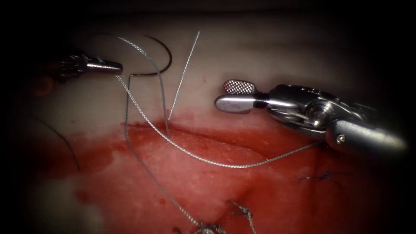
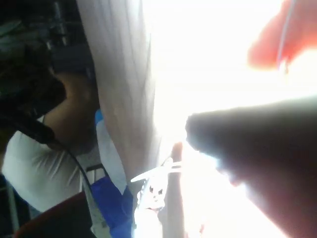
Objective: Wound Closure
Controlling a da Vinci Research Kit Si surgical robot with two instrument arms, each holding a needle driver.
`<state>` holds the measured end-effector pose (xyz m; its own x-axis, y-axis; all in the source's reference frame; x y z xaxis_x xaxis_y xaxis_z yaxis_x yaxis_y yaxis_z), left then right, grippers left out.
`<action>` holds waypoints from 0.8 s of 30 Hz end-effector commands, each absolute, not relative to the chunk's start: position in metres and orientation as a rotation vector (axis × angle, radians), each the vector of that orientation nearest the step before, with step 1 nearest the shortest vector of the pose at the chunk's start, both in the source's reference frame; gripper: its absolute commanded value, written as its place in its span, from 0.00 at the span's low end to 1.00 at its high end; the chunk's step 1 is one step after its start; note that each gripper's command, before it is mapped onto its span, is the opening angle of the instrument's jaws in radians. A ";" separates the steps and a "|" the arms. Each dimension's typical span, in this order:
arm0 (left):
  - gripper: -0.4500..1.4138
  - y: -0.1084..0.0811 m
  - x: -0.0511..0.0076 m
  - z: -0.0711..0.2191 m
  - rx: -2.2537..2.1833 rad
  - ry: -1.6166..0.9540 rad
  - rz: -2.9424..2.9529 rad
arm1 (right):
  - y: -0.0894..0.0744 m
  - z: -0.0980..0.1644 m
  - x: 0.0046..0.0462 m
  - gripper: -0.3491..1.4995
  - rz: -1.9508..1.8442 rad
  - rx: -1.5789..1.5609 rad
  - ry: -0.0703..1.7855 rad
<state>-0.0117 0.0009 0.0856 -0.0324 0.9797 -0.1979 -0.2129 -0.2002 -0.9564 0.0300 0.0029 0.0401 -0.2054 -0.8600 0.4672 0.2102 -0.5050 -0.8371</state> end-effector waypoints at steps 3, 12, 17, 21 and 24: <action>0.00 0.001 -0.0108 0.082 -1.138 -1.215 1.144 | 0.002 0.036 0.0328 0.81 -1.860 -1.301 0.931; 0.00 0.001 -0.0106 0.079 -1.219 -1.385 1.004 | 0.000 0.036 0.0370 0.72 -2.077 -1.337 0.834; 0.00 0.000 -0.0111 0.079 -1.220 -1.382 1.004 | 0.000 0.037 0.0372 0.66 -2.285 -1.324 0.710; 0.00 0.000 -0.0113 0.079 -1.241 -1.368 1.019 | 0.000 0.037 0.0375 0.63 -2.339 -1.349 0.673; 0.00 0.000 -0.0115 0.079 -1.252 -1.338 1.042 | 0.000 0.037 0.0375 0.65 -2.351 -1.361 0.669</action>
